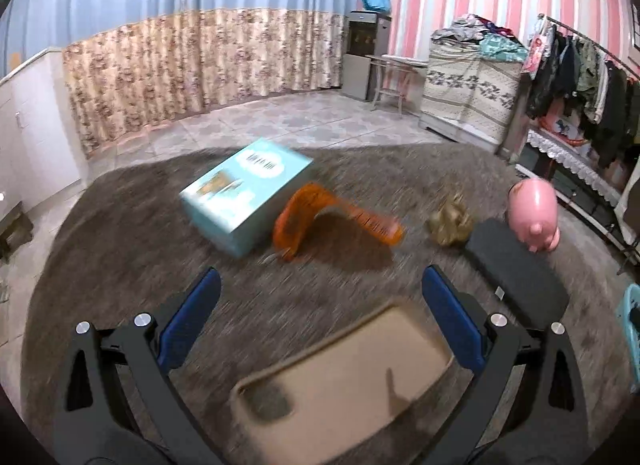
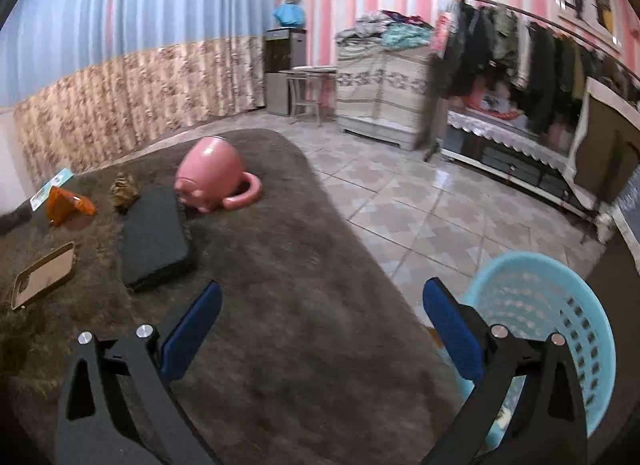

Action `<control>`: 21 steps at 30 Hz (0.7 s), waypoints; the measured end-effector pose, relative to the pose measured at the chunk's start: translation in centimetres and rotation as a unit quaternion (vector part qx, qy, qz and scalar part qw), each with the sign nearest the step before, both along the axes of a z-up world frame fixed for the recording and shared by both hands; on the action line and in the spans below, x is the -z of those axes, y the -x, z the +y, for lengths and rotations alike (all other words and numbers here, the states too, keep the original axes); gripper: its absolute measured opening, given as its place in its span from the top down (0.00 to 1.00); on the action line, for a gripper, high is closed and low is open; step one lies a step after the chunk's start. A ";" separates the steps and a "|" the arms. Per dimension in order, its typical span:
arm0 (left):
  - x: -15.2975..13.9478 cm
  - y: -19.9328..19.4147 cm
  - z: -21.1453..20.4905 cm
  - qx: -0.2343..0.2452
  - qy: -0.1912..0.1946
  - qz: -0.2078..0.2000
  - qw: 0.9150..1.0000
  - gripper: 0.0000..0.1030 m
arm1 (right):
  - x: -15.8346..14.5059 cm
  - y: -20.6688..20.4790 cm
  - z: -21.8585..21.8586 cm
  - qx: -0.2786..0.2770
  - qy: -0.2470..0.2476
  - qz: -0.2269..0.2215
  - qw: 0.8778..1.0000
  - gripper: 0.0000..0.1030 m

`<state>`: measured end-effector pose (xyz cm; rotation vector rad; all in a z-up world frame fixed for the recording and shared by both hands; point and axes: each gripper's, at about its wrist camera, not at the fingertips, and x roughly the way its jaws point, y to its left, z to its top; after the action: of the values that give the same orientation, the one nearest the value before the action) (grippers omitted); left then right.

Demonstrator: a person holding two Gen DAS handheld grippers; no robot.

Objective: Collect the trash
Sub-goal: 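Grasp the orange wrapper with the left tool while the right tool grasps the brown crumpled item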

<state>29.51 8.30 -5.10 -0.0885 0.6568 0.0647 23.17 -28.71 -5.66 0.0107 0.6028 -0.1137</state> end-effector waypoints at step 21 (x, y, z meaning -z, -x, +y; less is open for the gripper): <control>1.6 -2.0 1.7 0.002 -0.020 0.032 0.999 1.00 | -0.3 -7.3 10.2 -0.113 -0.011 0.007 0.993 0.04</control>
<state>31.48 10.01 -6.66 -0.0465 0.7198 0.0778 30.45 -18.50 -5.36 -0.0365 0.6145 0.1132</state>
